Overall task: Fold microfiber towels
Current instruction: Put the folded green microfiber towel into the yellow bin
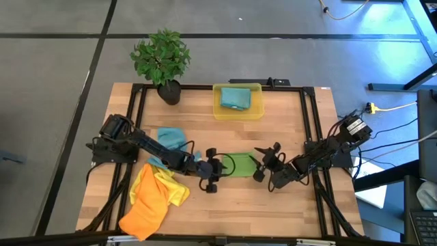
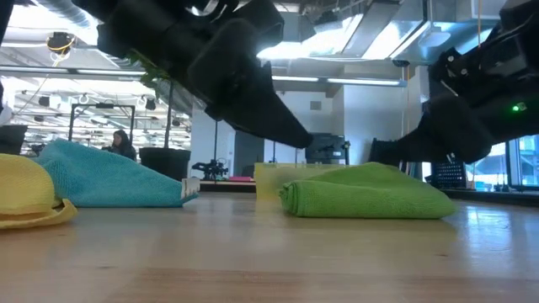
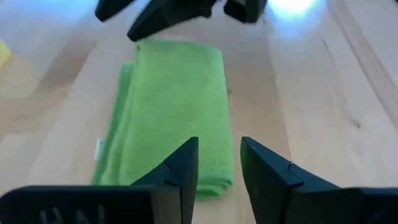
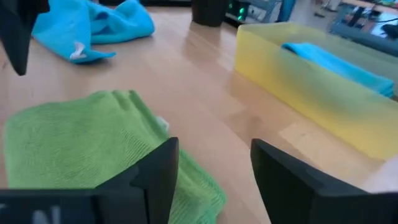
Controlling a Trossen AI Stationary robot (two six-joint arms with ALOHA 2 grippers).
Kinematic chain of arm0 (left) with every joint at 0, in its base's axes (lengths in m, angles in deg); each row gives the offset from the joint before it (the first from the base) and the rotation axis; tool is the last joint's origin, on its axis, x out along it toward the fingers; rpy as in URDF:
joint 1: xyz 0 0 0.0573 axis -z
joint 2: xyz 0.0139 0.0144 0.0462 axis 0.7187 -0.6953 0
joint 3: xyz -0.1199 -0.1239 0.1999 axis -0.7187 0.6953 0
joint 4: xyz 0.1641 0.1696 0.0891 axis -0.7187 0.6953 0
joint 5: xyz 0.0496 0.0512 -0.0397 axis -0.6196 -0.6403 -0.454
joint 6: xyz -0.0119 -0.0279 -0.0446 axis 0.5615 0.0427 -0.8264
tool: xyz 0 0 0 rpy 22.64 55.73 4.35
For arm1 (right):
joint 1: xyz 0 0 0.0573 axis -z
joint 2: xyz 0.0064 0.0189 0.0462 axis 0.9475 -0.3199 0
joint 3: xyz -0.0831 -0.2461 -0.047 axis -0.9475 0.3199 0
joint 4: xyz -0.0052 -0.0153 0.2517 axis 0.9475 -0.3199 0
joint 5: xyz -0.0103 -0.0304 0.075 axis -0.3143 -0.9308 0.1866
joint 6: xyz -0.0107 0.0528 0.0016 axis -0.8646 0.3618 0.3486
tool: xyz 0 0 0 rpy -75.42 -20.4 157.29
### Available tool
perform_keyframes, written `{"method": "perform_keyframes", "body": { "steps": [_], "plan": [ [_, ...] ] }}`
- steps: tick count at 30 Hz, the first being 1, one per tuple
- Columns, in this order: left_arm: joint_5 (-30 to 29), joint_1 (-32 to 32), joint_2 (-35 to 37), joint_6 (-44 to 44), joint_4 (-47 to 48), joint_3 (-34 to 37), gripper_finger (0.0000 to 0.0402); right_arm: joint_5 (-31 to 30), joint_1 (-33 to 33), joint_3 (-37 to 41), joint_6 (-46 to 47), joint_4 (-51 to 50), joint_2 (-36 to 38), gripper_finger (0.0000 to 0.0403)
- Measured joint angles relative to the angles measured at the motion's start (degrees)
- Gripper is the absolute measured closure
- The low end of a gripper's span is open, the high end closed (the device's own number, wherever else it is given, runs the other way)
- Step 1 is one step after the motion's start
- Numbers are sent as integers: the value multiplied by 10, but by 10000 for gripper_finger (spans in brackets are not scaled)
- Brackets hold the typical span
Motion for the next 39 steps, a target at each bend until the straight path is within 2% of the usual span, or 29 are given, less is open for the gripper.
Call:
{"method": "perform_keyframes", "body": {
  "steps": [4, 10, 14, 19, 26, 30, 33, 39],
  "plan": [
    [-11, 3, 0, 0, -8, 0, 291, 3, -7, 0, -37, 19, 3, 201],
    [-13, 14, -6, -2, -114, 0, 292, 55, -27, 0, -56, 54, 3, 201],
    [-13, 23, -6, 11, -149, 0, 292, 55, -36, 0, -99, 108, 3, 201],
    [-15, 38, -6, -21, -181, 0, 292, 58, -42, 0, -167, 193, 3, 201],
    [-9, 51, 25, 54, -193, 0, 292, 111, -42, 0, -185, 253, 3, 201],
    [29, 45, 18, 54, -192, 0, 292, 111, -42, 0, -198, 258, 3, 201],
    [31, 45, 14, 53, -200, 14, 292, 119, -36, 0, -209, 258, 3, 201],
    [28, 43, 14, 42, -352, 92, 292, 150, -24, -3, -230, 259, 3, 201]
  ]
}}
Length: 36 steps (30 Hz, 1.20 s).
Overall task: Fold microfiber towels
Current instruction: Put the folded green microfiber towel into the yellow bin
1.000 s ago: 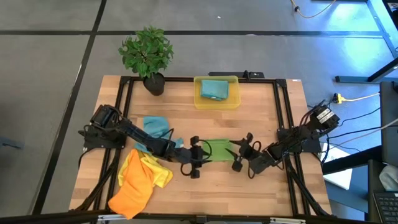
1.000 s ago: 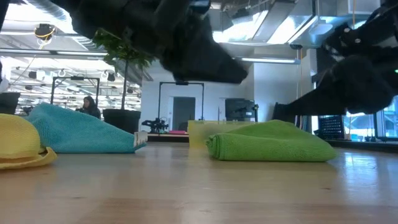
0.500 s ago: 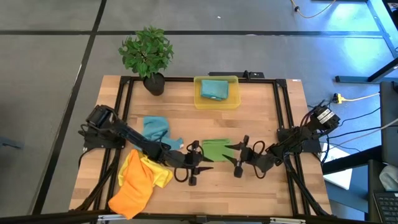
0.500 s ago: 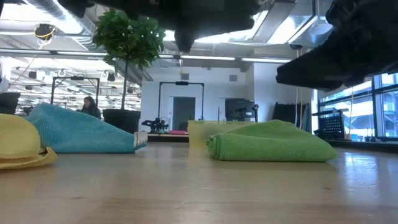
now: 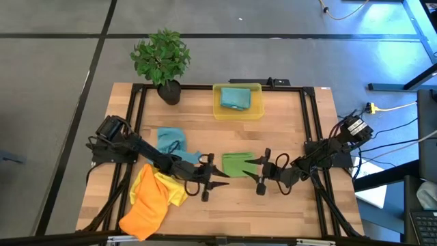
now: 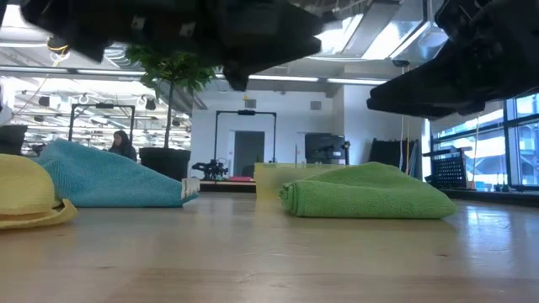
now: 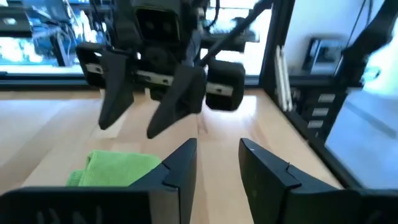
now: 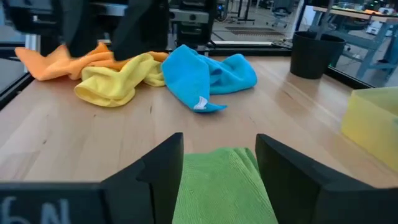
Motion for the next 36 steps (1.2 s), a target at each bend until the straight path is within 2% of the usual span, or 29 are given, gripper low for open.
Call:
{"method": "perform_keyframes", "body": {
  "steps": [6, 13, 16, 19, 22, 25, 28, 30, 36],
  "plan": [
    [-19, 5, 0, -40, -129, 73, 292, 35, 13, -11, -25, 1, 0, 201],
    [-19, 12, 0, -39, -139, 62, 292, 110, 45, -12, 9, -6, 0, 201],
    [-13, 12, 0, -27, -139, 57, 292, 115, 38, -12, 9, -6, -1, 205],
    [-7, 7, 1, -25, -122, 57, 292, 70, 18, -12, 29, -10, -1, 225],
    [-6, -16, 10, -31, -58, 64, 292, 24, -5, -12, 62, -44, -1, 252],
    [27, -46, 12, -53, -51, 71, 292, -8, -18, -12, 112, -68, -3, 277],
    [62, -65, 16, -55, -63, 72, 292, -18, -18, -12, 144, -67, -24, 297],
    [64, -71, 17, -54, -63, 72, 292, -20, -18, -21, 157, -67, -48, 308],
    [65, -67, 19, -46, -59, 72, 292, -43, -11, -55, 128, -71, -94, 337]
  ]
}}
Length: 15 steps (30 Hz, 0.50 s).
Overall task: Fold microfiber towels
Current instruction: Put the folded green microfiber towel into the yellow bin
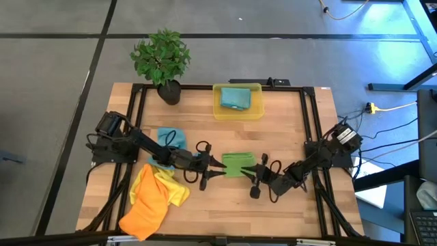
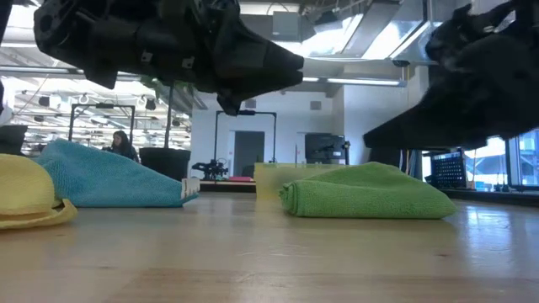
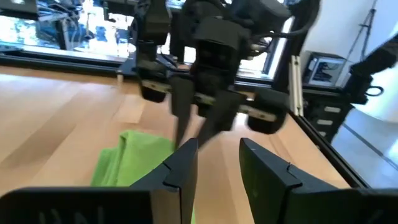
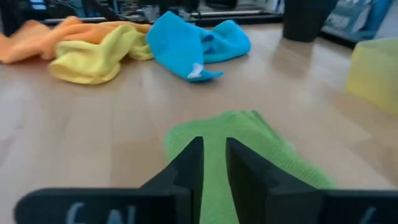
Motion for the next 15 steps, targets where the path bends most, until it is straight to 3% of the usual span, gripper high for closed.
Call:
{"method": "perform_keyframes", "body": {
  "steps": [7, 15],
  "plan": [
    [-39, 19, -2, -3, -10, 0, 293, -4, 52, 2, 3, -23, -1, 371],
    [-76, 45, -2, -3, -11, 0, 294, 54, 117, 3, 74, -139, -1, 395]
  ]
}}
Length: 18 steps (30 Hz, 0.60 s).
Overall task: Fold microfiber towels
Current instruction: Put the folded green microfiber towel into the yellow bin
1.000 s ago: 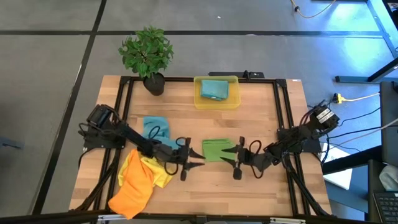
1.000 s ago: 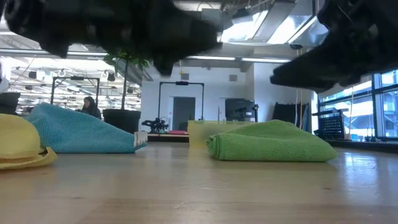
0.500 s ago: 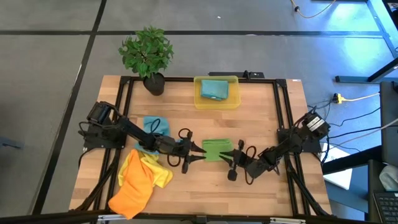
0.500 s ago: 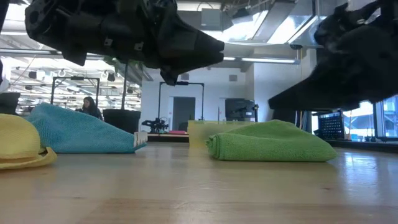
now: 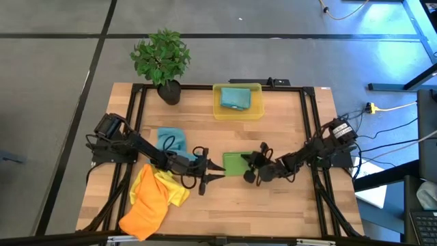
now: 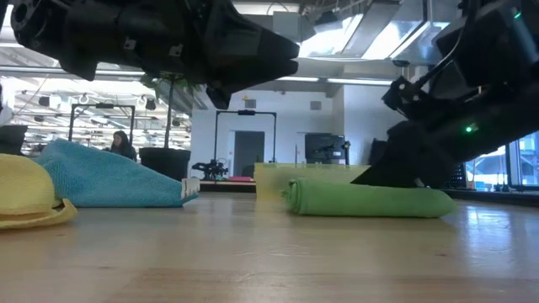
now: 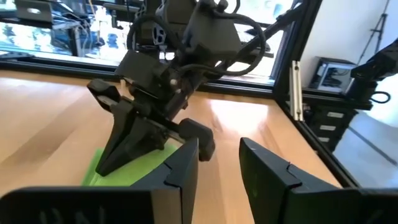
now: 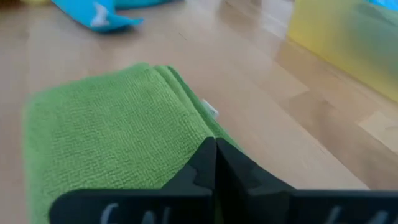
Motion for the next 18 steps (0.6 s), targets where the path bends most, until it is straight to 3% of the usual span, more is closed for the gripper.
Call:
{"method": "perform_keyframes", "body": {
  "steps": [11, 18],
  "plan": [
    [-4, -2, 0, 21, 1, 0, 294, 34, -19, 0, -48, 78, 21, 391],
    [-8, 10, 0, 67, -19, 0, 294, -5, -74, 0, -125, 75, 74, 381]
  ]
}}
